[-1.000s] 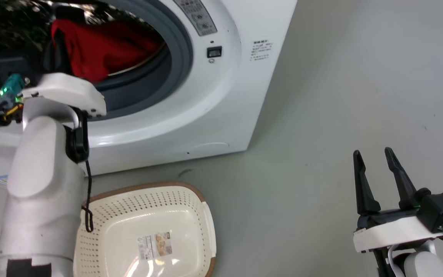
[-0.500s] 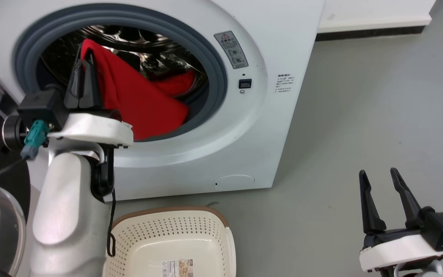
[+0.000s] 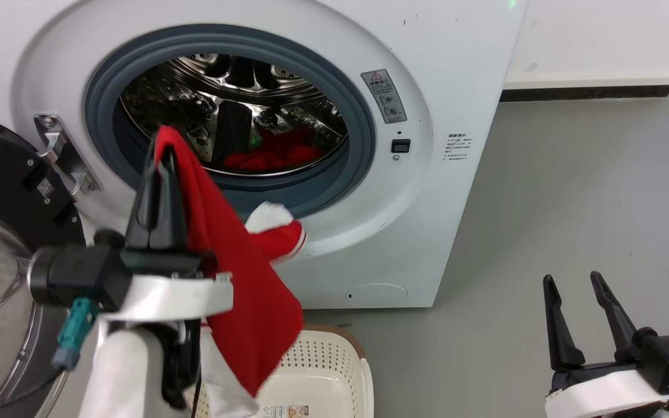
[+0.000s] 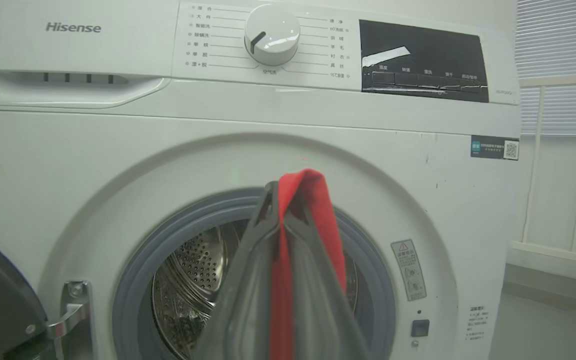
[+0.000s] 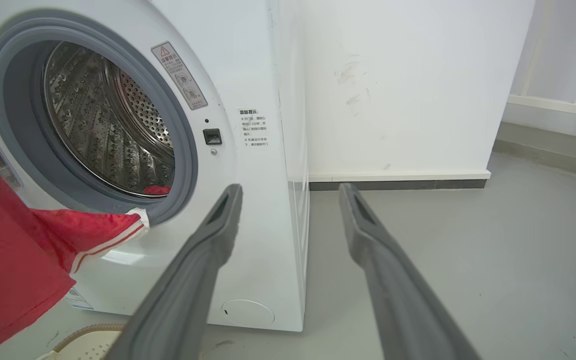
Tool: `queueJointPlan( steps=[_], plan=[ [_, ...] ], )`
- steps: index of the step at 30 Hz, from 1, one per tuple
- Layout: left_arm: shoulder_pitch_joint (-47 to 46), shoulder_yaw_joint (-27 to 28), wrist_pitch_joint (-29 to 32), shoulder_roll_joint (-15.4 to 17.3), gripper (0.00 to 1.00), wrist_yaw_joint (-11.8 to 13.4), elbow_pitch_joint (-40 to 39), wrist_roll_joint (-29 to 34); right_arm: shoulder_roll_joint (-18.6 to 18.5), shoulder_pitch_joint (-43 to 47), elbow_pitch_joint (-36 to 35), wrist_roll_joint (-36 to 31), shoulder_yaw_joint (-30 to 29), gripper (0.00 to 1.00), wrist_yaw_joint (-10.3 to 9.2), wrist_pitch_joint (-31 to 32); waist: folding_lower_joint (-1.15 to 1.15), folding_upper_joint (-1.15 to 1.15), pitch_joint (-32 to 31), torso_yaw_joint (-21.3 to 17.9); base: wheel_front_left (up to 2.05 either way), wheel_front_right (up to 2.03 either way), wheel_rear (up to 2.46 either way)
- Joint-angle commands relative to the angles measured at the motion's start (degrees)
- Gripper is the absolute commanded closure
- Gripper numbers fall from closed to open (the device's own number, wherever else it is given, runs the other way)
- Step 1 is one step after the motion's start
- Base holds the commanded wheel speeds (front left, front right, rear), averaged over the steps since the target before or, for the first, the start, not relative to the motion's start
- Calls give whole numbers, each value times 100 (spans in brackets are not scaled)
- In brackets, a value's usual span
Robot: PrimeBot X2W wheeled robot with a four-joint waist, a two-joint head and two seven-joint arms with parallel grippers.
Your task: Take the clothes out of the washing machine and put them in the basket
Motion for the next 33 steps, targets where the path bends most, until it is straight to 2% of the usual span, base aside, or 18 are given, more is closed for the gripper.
queueJointPlan(
  steps=[1,7,14,23,33],
  plan=[
    [174,-28,46,-33,100,50,-72,-26,-1,46,-32,-21,8,0,-3,-4,1,0,26,10,0,0,0],
    [1185,-183,209,-94,100,356,75,-234,0,43,-111,-2,37,0,-3,29,1,0,240,36,0,0,0],
    [1704,-472,80,-140,100,590,1397,-887,0,-187,-180,-37,40,0,-3,17,1,0,776,58,0,0,0],
    [735,-895,-128,-142,100,872,3381,-1611,0,-668,-258,-98,173,0,-4,-22,1,0,1976,66,0,0,0],
    [-636,-902,-127,-142,100,1043,4428,-2012,-276,-1444,-292,74,380,0,-4,-166,1,0,3504,-153,0,0,0]
  ],
)
